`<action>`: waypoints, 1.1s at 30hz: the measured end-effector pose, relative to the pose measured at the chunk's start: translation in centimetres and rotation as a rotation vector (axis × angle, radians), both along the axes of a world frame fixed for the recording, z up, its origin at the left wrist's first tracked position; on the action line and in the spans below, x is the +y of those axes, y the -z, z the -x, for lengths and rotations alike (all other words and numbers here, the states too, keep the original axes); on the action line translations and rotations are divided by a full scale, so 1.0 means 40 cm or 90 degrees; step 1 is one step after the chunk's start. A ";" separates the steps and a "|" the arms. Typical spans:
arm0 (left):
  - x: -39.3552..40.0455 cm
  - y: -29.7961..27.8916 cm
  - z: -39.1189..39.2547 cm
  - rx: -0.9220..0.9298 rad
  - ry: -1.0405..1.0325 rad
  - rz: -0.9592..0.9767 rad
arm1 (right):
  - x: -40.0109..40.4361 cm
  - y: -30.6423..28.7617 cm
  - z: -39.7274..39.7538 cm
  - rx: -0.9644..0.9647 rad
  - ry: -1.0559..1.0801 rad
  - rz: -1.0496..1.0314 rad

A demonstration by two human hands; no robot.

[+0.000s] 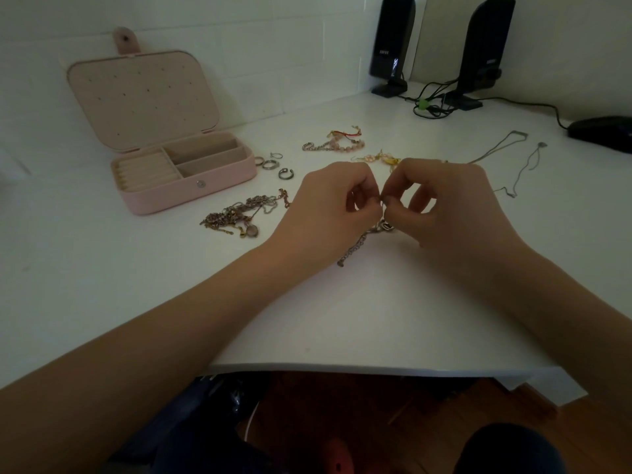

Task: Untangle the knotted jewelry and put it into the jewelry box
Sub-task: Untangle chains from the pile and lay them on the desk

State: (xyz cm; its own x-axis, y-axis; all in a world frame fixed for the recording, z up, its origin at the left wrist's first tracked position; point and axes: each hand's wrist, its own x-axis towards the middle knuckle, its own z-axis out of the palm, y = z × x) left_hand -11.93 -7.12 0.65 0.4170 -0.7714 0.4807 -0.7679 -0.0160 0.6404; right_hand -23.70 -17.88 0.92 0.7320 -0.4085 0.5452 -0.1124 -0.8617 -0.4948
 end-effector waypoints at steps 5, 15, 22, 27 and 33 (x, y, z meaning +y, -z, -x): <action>-0.001 0.000 0.000 -0.002 -0.009 -0.002 | -0.001 0.003 -0.004 -0.008 -0.007 -0.023; -0.005 -0.007 -0.001 0.151 -0.039 -0.006 | 0.000 -0.004 -0.005 -0.048 0.005 -0.036; -0.001 -0.015 -0.008 0.279 0.017 -0.020 | -0.007 0.000 -0.001 -0.045 0.017 0.095; -0.002 -0.015 -0.005 0.293 0.015 -0.026 | -0.005 0.001 -0.002 -0.027 0.014 0.150; 0.000 -0.019 -0.001 0.270 0.013 -0.023 | -0.001 0.002 -0.004 -0.012 0.002 0.163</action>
State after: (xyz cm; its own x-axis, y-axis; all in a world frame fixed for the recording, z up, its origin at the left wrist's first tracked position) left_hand -11.88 -7.12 1.42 0.5568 -0.7943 0.2429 -0.4375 -0.0319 0.8987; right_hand -23.54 -17.94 0.83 0.7199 -0.2572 0.6447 -0.1074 -0.9589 -0.2627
